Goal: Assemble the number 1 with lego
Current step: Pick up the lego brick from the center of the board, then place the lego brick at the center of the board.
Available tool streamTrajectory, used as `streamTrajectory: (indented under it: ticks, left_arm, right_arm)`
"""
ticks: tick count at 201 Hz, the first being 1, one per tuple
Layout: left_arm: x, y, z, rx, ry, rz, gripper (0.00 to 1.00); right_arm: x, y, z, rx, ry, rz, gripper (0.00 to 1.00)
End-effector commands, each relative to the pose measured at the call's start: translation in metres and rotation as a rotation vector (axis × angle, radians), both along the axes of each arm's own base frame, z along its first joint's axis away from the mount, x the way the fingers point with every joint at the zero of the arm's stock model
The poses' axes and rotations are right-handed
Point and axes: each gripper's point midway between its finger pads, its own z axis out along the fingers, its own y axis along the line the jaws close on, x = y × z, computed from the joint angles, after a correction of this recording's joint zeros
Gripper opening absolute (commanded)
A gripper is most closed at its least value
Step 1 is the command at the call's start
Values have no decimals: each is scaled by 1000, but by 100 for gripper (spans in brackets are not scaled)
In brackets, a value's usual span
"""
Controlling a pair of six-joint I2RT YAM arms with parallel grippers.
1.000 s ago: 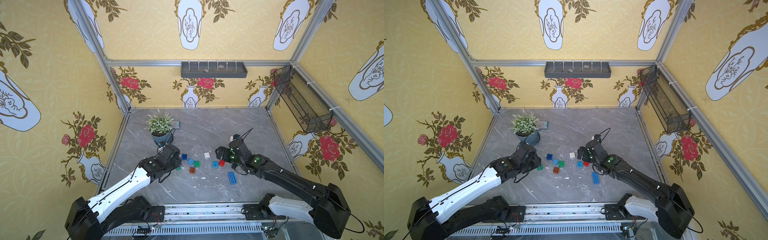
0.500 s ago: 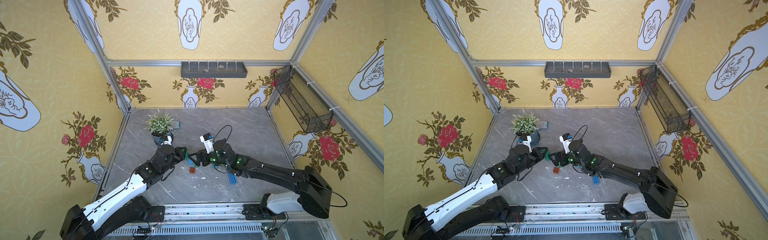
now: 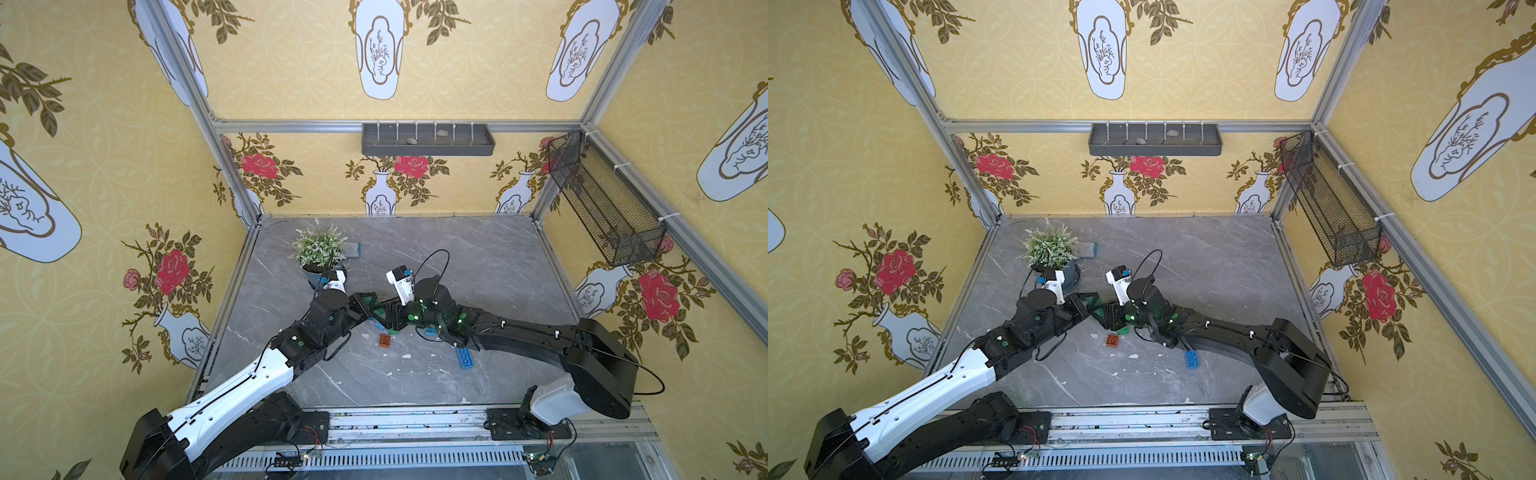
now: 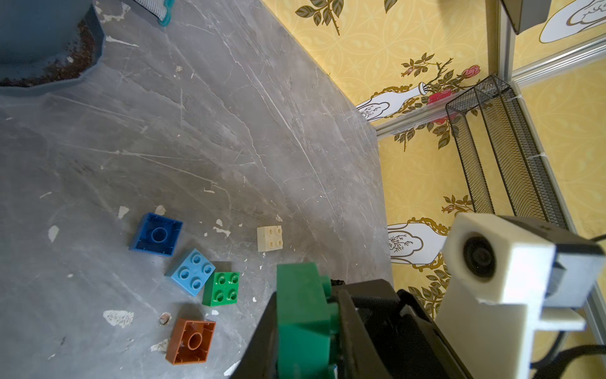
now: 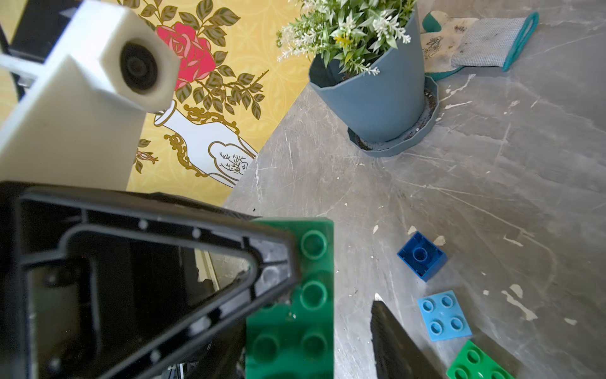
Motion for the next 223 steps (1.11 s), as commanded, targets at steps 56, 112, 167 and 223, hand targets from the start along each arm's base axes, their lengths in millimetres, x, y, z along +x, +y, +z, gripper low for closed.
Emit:
streamTrajectory:
  ticks: [56, 112, 167, 223]
  left_arm:
    - [-1, 6, 3, 19, -53, 0, 72]
    - [-10, 56, -2, 69, -46, 187, 90]
    - [-16, 73, -21, 109, 3, 244, 90]
    - [-17, 87, -33, 137, 45, 315, 88]
  right_arm:
    - [0, 0, 8, 49, -159, 23, 22]
    - [-30, -39, -21, -193, -425, 262, 17]
    - [-72, -80, -68, -436, -539, 542, 14]
    - [-92, -85, -114, -535, -451, 748, 15]
